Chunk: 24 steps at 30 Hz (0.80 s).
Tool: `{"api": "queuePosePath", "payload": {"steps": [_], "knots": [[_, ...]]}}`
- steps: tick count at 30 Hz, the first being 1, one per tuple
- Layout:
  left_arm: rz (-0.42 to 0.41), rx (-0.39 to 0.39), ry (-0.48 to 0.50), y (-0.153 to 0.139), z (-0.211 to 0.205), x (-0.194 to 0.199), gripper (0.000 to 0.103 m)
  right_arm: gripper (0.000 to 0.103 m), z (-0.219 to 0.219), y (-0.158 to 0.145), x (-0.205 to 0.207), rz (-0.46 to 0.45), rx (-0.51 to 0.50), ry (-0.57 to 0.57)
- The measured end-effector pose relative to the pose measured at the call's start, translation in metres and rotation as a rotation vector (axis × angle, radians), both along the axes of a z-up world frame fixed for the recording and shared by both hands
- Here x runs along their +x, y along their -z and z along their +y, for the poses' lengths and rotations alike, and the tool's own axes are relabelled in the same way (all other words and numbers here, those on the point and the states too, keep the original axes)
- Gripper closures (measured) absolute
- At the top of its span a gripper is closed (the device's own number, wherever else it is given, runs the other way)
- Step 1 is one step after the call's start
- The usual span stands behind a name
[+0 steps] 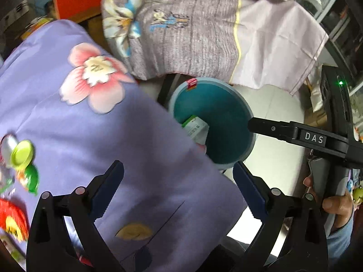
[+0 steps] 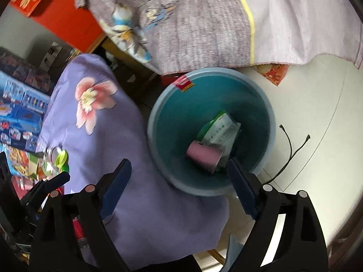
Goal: Collect trash
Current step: 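Move both open tools back over the table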
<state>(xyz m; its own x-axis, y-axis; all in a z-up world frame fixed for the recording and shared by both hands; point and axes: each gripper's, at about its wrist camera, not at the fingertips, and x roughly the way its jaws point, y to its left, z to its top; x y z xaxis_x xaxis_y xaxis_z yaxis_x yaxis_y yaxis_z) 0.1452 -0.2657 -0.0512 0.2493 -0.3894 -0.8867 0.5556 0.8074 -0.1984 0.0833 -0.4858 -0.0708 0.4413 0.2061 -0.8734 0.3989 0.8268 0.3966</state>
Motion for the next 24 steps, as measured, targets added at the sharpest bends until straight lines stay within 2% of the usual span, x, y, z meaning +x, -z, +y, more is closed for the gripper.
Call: {"api": "queuePosePath", "payload": {"steps": [9,14,19,24], "knots": [[-0.033,-0.003,-0.095,-0.012,0.089,-0.029,0.005,0.020,0.071,-0.024,-0.005,-0.033,-0.019,-0.106],[-0.057,-0.013,-0.175,-0.019,0.153,-0.047,0.005,0.020,0.121,-0.037,-0.006,-0.042,-0.031,-0.180],[-0.088,-0.011,-0.260,-0.024,0.211,-0.065,0.004,0.020,0.178,-0.046,-0.008,-0.050,-0.044,-0.294],[-0.090,-0.004,-0.335,-0.015,0.263,-0.089,0.004,0.019,0.234,-0.041,-0.009,-0.032,-0.036,-0.417]]}}
